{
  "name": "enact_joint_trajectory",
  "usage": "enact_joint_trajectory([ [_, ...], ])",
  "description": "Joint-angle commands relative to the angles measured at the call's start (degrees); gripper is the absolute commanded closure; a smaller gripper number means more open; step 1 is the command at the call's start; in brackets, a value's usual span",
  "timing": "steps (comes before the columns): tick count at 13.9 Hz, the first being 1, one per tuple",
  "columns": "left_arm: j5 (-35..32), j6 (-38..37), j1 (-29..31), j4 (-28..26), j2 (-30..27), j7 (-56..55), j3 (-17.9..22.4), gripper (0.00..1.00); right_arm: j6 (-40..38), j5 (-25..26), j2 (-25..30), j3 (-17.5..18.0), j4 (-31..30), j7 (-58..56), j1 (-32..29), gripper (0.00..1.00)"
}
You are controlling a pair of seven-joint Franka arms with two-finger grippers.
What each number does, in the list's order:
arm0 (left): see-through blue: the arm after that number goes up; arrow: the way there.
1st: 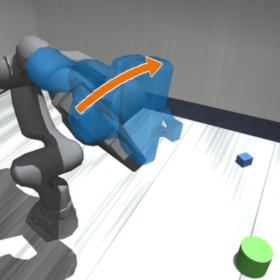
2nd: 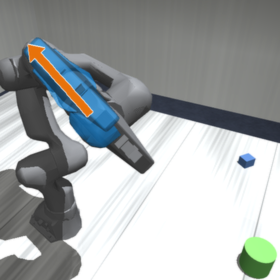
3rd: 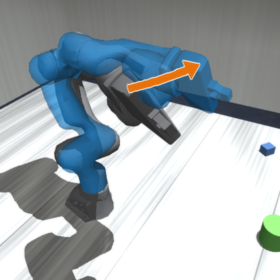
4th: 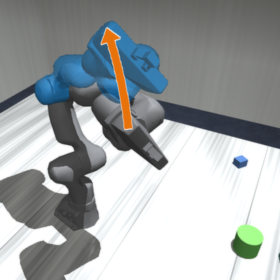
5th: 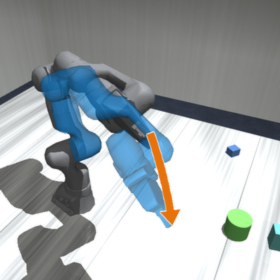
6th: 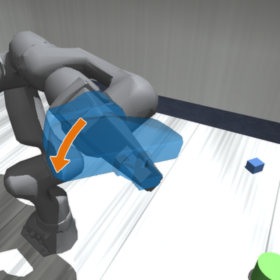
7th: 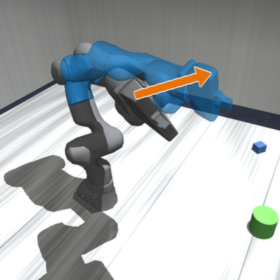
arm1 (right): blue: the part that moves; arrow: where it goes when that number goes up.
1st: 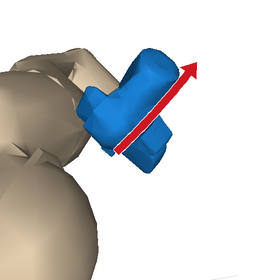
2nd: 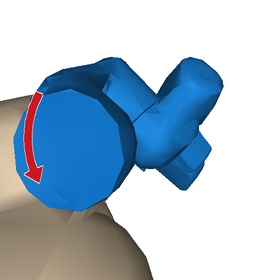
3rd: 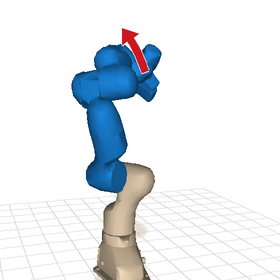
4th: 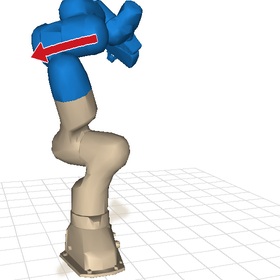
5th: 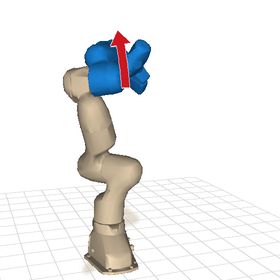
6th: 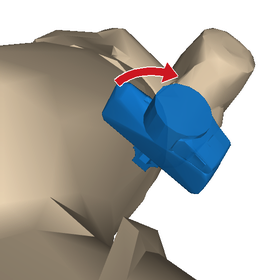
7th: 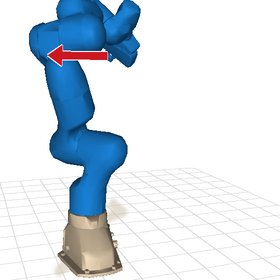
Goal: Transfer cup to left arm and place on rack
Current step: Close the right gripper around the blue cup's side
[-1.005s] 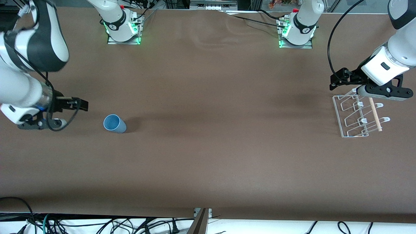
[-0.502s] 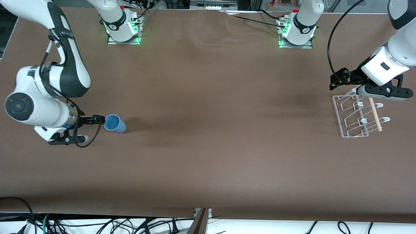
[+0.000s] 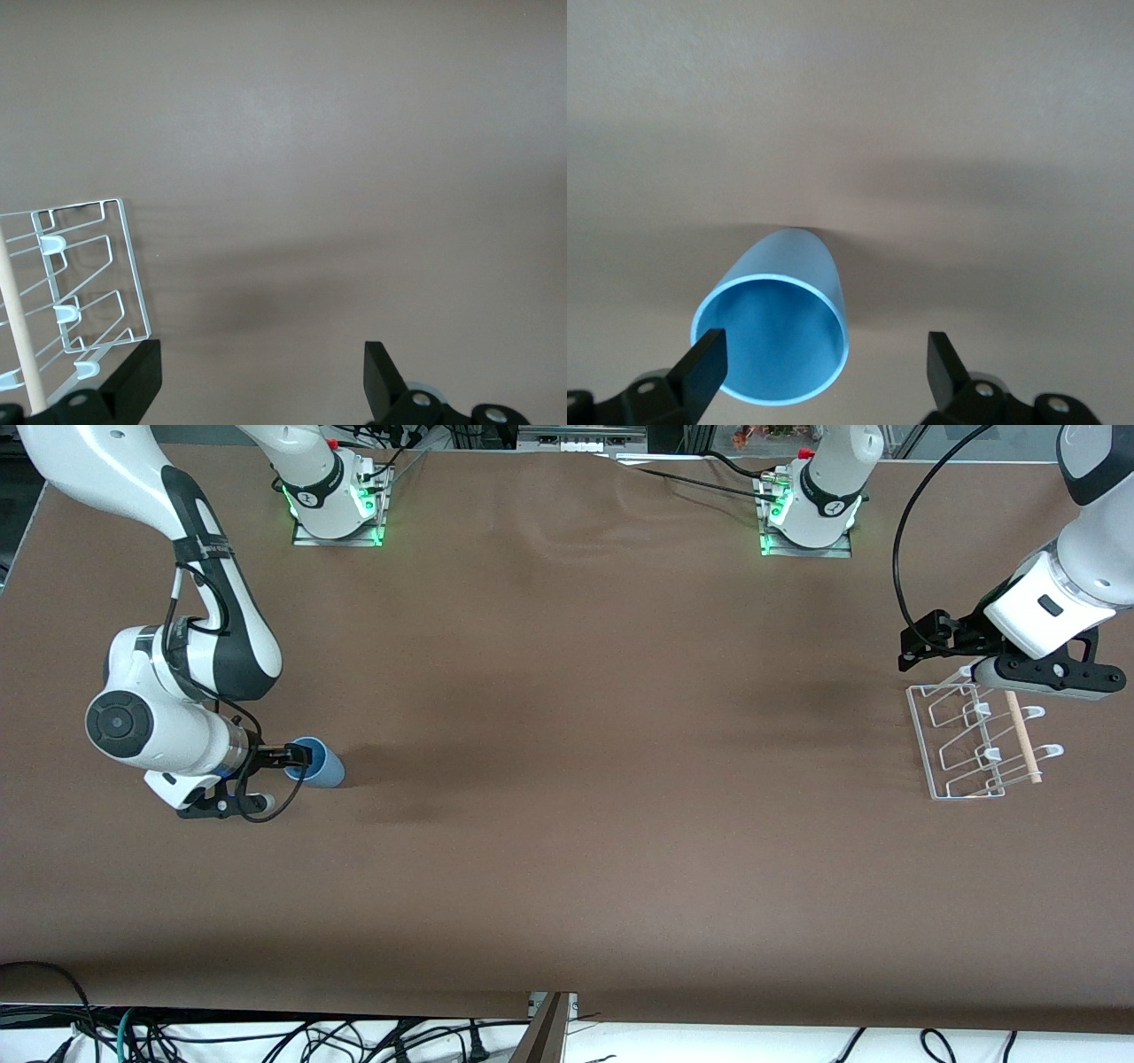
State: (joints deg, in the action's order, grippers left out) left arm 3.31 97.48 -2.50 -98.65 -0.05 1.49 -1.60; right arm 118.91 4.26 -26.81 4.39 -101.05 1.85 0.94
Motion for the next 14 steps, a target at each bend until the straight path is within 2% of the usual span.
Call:
enact_joint_trajectory([
  [1, -1.5, -0.3, -0.3, 1.2, 0.7, -0.6, -0.1, 0.00, 1.3, -0.2, 0.4, 0.2, -1.6, -0.1, -0.6, 0.00],
  [5, -1.5, -0.3, -0.3, 1.2, 0.6, -0.6, -0.1, 0.00, 3.4, -0.4, -1.0, 0.2, -2.0, -0.5, -1.6, 0.00],
  [9, -1.5, -0.3, -0.2, 1.1, 0.6, -0.5, -0.1, 0.00, 5.4, -3.4, -3.1, 0.2, -2.0, -0.5, -1.6, 0.01],
  [10, -1.5, -0.4, -0.2, 1.1, 0.6, -0.6, -0.1, 0.00, 5.7, -3.6, -3.3, 0.2, -2.0, -0.5, -1.6, 0.11],
  [12, -1.5, -0.3, -0.2, 1.1, 0.6, -0.6, -0.1, 0.00, 5.7, -3.6, -3.6, 0.2, -2.0, -0.4, -1.6, 0.60],
  [14, -1.5, -0.4, -0.2, 1.1, 0.6, -0.6, -0.1, 0.00, 5.6, -3.6, -3.6, 0.2, -1.9, -0.4, -1.6, 0.93],
])
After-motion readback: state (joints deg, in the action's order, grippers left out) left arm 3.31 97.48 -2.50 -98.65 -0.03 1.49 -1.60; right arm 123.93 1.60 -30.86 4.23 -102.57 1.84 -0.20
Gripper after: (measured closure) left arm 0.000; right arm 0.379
